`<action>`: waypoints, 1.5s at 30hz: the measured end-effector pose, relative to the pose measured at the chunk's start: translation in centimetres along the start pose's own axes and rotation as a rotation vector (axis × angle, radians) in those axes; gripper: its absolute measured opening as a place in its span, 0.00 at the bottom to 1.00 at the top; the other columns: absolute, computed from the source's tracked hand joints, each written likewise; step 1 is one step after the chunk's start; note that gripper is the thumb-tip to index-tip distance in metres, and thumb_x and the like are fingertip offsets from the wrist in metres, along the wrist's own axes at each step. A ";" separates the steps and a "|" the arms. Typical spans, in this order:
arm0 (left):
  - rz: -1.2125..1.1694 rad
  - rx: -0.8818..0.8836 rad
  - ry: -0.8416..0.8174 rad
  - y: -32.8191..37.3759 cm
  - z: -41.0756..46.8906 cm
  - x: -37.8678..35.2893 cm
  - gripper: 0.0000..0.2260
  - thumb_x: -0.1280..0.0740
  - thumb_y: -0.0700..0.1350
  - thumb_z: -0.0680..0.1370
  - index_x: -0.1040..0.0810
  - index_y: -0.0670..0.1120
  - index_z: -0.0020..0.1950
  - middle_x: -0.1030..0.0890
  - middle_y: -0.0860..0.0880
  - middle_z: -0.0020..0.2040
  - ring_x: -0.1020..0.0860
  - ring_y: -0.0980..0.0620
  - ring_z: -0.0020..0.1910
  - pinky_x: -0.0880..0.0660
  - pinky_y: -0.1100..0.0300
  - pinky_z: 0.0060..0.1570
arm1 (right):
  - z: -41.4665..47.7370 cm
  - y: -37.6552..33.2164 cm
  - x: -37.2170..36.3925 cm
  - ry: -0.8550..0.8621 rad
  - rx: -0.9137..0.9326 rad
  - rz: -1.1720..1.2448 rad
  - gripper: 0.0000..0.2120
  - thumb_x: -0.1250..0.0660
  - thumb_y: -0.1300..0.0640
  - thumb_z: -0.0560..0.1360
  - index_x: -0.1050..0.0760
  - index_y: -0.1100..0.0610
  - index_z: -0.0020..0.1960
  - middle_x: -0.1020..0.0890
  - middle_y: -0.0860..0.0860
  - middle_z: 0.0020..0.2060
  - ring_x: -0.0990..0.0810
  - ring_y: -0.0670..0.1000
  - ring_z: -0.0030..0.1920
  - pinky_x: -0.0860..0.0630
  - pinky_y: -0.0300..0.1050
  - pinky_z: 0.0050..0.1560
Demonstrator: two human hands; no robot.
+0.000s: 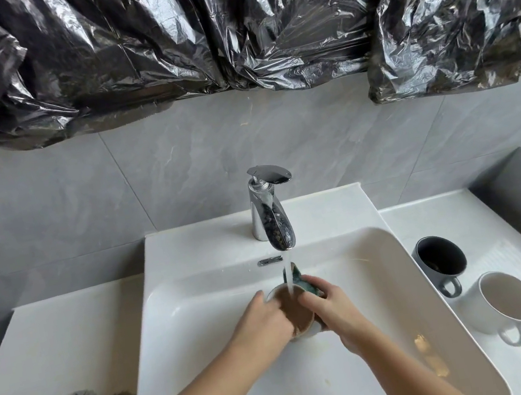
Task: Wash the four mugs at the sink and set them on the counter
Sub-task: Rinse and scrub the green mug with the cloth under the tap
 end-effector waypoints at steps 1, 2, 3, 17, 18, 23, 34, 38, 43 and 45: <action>0.007 -0.010 -0.035 -0.1 -0.1 0.4 0.15 0.22 0.47 0.57 0.18 0.55 0.42 0.18 0.57 0.40 0.20 0.59 0.43 0.34 0.64 0.33 | 0.0 0.1 0.1 0.006 -0.007 0.015 0.25 0.31 0.48 0.65 0.25 0.50 0.62 0.16 0.49 0.49 0.17 0.47 0.46 0.20 0.45 0.48; 0.017 0.024 -0.062 -0.4 -0.3 0.8 0.12 0.23 0.47 0.52 0.20 0.54 0.32 0.22 0.57 0.29 0.23 0.61 0.32 0.39 0.66 0.28 | -0.2 0.3 0.1 0.002 -0.017 0.049 0.27 0.31 0.48 0.65 0.28 0.48 0.64 0.18 0.50 0.52 0.17 0.47 0.47 0.19 0.45 0.48; 0.012 0.032 -0.046 -0.3 -0.2 0.9 0.12 0.24 0.45 0.49 0.23 0.53 0.28 0.26 0.56 0.23 0.25 0.60 0.26 0.40 0.67 0.25 | -0.3 0.6 0.1 -0.012 -0.026 0.094 0.30 0.31 0.48 0.66 0.32 0.45 0.66 0.19 0.51 0.55 0.17 0.47 0.47 0.19 0.46 0.48; -0.008 0.018 -0.003 0.0 -0.5 0.4 0.24 0.22 0.41 0.52 0.20 0.53 0.45 0.20 0.55 0.35 0.19 0.54 0.39 0.42 0.66 0.22 | -0.9 -0.5 0.2 -0.051 -0.026 -0.042 0.37 0.30 0.43 0.63 0.36 0.41 0.71 0.22 0.50 0.57 0.18 0.48 0.51 0.18 0.46 0.46; -0.024 0.030 0.022 0.4 -0.6 0.7 0.24 0.22 0.41 0.50 0.19 0.53 0.44 0.21 0.55 0.30 0.21 0.55 0.31 0.42 0.67 0.21 | -1.0 -0.1 0.1 -0.043 -0.020 0.035 0.36 0.29 0.45 0.64 0.37 0.41 0.70 0.22 0.51 0.56 0.18 0.47 0.49 0.19 0.45 0.45; -0.049 0.016 0.164 1.5 -1.2 2.2 0.14 0.21 0.44 0.53 0.22 0.52 0.33 0.25 0.56 0.29 0.24 0.56 0.31 0.34 0.63 0.30 | -0.6 0.3 -0.2 -0.046 -0.016 0.222 0.28 0.32 0.53 0.66 0.29 0.52 0.66 0.21 0.55 0.46 0.20 0.47 0.36 0.19 0.49 0.40; -0.016 0.028 0.025 -0.4 -0.2 1.3 0.18 0.30 0.41 0.64 0.20 0.51 0.52 0.18 0.53 0.46 0.19 0.50 0.50 0.26 0.62 0.35 | 0.1 -1.2 0.0 -0.092 0.009 -0.104 0.31 0.30 0.44 0.66 0.31 0.45 0.68 0.21 0.51 0.56 0.18 0.47 0.47 0.17 0.49 0.47; -0.152 0.036 0.029 0.2 -0.2 -0.5 0.16 0.26 0.44 0.59 0.18 0.53 0.46 0.18 0.54 0.36 0.19 0.53 0.35 0.26 0.65 0.30 | -0.6 0.2 -0.5 -0.119 -0.023 0.198 0.30 0.29 0.50 0.67 0.33 0.46 0.68 0.21 0.55 0.58 0.16 0.50 0.45 0.18 0.55 0.45; -0.328 -0.083 0.116 0.0 -2.0 2.0 0.19 0.31 0.63 0.67 0.22 0.53 0.51 0.19 0.56 0.44 0.21 0.53 0.45 0.25 0.61 0.34 | 0.1 -0.7 0.2 -0.150 -0.055 0.013 0.28 0.32 0.47 0.67 0.28 0.50 0.66 0.20 0.54 0.51 0.18 0.49 0.40 0.17 0.61 0.44; -0.265 -0.120 0.058 -0.6 -2.1 2.2 0.25 0.28 0.61 0.64 0.26 0.52 0.57 0.19 0.53 0.51 0.23 0.52 0.52 0.25 0.60 0.38 | 0.4 -1.2 0.5 -0.169 -0.066 -0.082 0.29 0.32 0.46 0.66 0.28 0.50 0.66 0.20 0.54 0.54 0.18 0.52 0.44 0.17 0.61 0.43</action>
Point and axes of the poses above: each hand's wrist, its own z-axis towards the middle knuckle, its own x-axis out of the back of the hand, y = z × x, the point moved 6 cm from there along z, towards the middle knuckle
